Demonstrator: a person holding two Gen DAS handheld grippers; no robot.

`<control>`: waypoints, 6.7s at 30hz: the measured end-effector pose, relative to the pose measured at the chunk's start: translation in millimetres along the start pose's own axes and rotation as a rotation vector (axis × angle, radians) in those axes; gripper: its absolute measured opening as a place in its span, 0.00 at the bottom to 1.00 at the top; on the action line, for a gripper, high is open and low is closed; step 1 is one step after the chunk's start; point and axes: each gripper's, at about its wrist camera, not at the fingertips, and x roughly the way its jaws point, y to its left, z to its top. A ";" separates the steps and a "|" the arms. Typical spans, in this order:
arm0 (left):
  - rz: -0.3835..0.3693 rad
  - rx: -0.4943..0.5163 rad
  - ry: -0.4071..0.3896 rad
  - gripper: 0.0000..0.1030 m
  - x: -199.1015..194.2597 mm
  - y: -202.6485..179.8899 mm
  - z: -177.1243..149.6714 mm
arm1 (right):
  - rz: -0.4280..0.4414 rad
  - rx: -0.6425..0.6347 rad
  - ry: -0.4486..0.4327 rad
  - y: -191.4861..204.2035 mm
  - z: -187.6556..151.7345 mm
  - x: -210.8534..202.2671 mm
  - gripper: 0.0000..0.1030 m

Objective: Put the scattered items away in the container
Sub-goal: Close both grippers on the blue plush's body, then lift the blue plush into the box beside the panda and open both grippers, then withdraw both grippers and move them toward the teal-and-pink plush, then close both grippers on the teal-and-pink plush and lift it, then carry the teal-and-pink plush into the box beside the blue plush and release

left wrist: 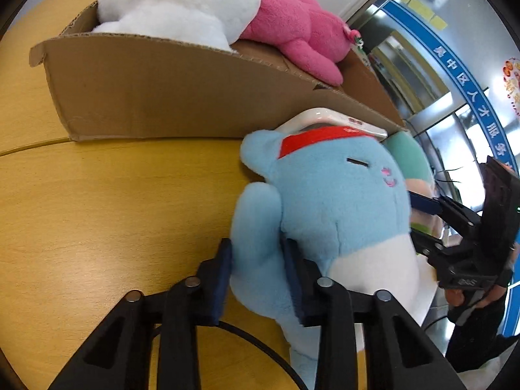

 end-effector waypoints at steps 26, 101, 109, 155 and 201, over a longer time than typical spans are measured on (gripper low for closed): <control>0.020 0.078 -0.162 0.19 -77.8 -42.1 -19.9 | 0.166 0.022 -0.117 15.8 -10.5 -19.1 0.20; 0.331 0.105 -0.502 1.00 -86.4 -83.6 89.9 | -0.215 0.113 -0.351 -17.1 107.0 -42.4 0.78; 0.284 0.104 -0.493 1.00 -86.2 -84.8 85.1 | -0.214 0.113 -0.348 -16.9 103.3 -44.8 0.78; 0.214 0.094 -0.450 1.00 -85.8 -90.4 79.9 | -0.250 0.189 -0.393 -44.1 86.0 -61.2 0.79; -0.166 0.113 0.056 0.80 82.1 -163.6 74.2 | 0.063 0.174 -0.111 -55.6 -39.0 -13.5 0.63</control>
